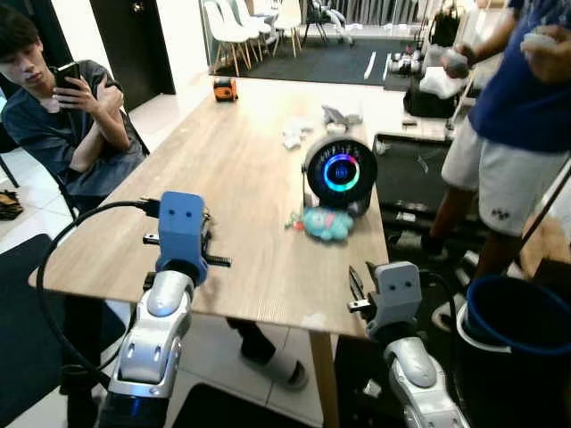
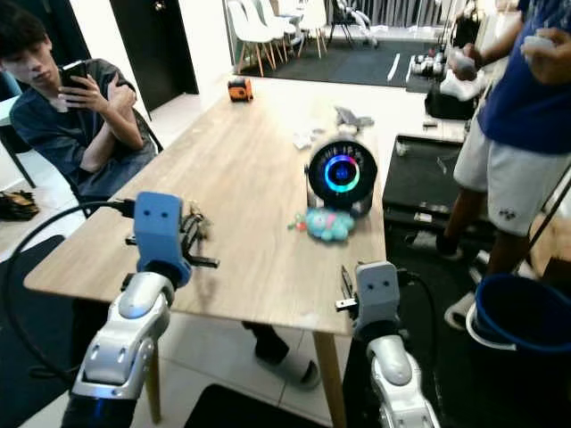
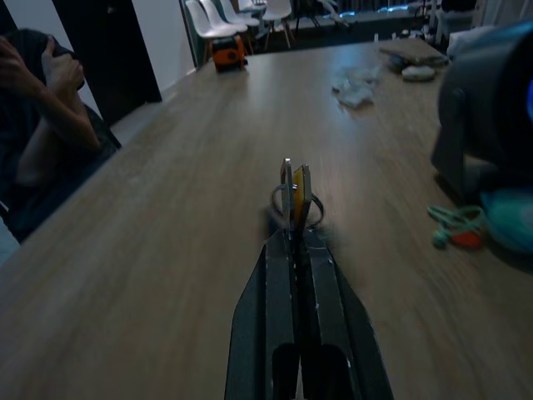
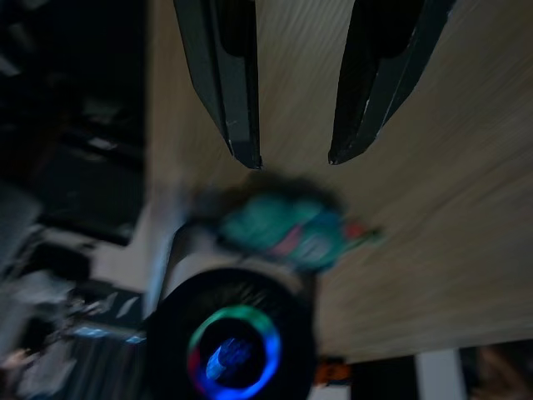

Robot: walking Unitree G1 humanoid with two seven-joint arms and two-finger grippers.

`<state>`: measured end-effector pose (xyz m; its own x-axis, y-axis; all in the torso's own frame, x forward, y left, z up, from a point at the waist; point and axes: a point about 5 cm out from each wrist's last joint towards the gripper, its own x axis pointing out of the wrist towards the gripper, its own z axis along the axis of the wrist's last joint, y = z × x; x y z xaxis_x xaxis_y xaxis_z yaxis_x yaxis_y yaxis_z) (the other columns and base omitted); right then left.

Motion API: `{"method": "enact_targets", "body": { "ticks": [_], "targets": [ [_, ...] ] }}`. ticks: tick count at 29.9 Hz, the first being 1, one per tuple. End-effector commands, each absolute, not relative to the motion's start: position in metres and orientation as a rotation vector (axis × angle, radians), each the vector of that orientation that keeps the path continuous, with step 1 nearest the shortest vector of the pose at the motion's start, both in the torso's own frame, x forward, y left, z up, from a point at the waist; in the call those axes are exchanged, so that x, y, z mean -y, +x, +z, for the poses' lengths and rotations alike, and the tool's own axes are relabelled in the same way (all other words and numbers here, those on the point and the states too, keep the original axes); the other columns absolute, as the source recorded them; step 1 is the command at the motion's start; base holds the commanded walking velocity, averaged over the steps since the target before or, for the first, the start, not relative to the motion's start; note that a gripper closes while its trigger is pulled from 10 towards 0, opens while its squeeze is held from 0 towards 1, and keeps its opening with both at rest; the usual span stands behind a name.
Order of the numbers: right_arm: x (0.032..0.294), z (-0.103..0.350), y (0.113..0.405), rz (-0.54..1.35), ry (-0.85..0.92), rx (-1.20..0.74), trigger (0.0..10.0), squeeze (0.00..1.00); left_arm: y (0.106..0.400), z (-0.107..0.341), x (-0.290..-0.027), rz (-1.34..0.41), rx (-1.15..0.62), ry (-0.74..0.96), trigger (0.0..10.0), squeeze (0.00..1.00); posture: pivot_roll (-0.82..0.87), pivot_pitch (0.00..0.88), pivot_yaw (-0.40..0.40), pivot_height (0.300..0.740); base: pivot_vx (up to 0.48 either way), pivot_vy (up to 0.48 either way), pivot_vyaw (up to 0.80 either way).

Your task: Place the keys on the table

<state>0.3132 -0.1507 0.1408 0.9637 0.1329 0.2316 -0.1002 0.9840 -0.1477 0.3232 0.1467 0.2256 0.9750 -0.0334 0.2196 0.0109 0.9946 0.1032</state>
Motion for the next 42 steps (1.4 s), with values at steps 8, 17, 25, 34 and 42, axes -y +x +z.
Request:
{"method": "enact_targets", "body": {
  "ticks": [8,17,25,34,42],
  "targets": [
    [0.145,0.136,0.310,0.129,-0.123,0.227,10.0,0.00,0.319,0.224,-0.143,-0.066,0.218,0.109,10.0,0.00,0.04,0.140,0.070,0.740,0.201,0.000,0.00],
    [0.145,0.134,0.309,0.131,-0.123,0.221,10.0,0.00,0.314,0.223,-0.126,-0.171,0.211,0.141,10.0,0.00,0.03,0.144,0.069,0.740,0.000,0.000,0.00],
    [0.145,0.133,0.308,0.130,-0.127,0.219,10.0,0.00,0.312,0.219,-0.110,-0.286,0.123,0.173,10.0,0.00,0.03,0.146,0.071,0.740,0.000,0.000,0.00],
    [0.143,0.133,0.307,0.133,-0.124,0.219,10.0,0.00,0.312,0.216,-0.087,-0.346,0.099,0.195,10.0,0.00,0.03,0.158,0.077,0.740,0.000,0.000,0.00],
    [0.140,0.132,0.306,0.135,-0.118,0.214,10.0,0.00,0.320,0.241,-0.054,-0.442,0.160,0.170,10.0,0.00,0.03,0.178,0.090,0.740,0.000,0.000,0.00]
  ]
}}
